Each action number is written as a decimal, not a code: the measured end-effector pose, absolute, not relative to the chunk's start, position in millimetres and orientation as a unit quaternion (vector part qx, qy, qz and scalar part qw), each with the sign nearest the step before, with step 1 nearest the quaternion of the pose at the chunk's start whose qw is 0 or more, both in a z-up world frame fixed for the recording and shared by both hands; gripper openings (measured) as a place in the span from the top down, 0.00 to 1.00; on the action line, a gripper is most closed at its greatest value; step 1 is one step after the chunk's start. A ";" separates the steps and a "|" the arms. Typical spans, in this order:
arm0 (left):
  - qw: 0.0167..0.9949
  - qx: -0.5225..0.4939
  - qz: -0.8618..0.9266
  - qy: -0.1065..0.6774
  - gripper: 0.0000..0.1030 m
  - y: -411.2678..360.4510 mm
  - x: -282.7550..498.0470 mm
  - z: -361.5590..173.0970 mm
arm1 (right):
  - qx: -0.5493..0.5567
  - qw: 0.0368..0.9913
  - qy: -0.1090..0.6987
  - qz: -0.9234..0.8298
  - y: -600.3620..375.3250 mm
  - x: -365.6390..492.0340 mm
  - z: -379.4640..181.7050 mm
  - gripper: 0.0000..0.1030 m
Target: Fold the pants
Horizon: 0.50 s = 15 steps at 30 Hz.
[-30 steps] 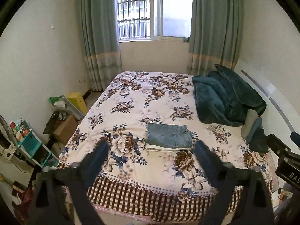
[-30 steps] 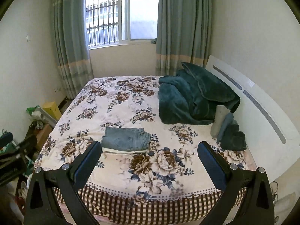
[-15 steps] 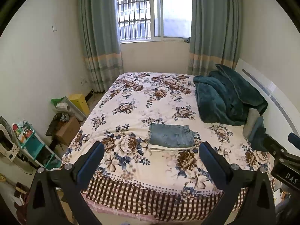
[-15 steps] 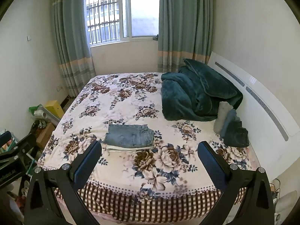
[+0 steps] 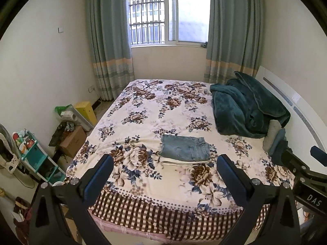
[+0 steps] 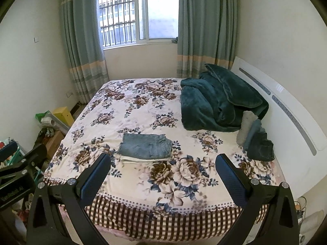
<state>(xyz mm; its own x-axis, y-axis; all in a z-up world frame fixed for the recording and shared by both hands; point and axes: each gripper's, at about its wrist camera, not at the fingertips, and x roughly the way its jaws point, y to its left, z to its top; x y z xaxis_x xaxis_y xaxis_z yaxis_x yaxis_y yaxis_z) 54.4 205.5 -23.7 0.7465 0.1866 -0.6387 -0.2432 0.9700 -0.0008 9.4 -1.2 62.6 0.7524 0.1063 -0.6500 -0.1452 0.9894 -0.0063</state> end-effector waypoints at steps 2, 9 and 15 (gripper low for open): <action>0.933 -0.042 0.115 0.338 0.00 204.5 52.3 -24.2 | -0.029 0.936 0.344 0.067 -1.4 7.8 63.4 0.00; 0.934 -0.043 0.115 0.337 0.00 203.6 49.8 -24.1 | -0.027 0.937 0.341 0.067 2.6 3.1 64.1 0.00; 0.934 -0.042 0.115 0.337 0.00 203.5 49.1 -24.4 | -0.027 0.938 0.340 0.067 2.2 0.8 64.0 0.00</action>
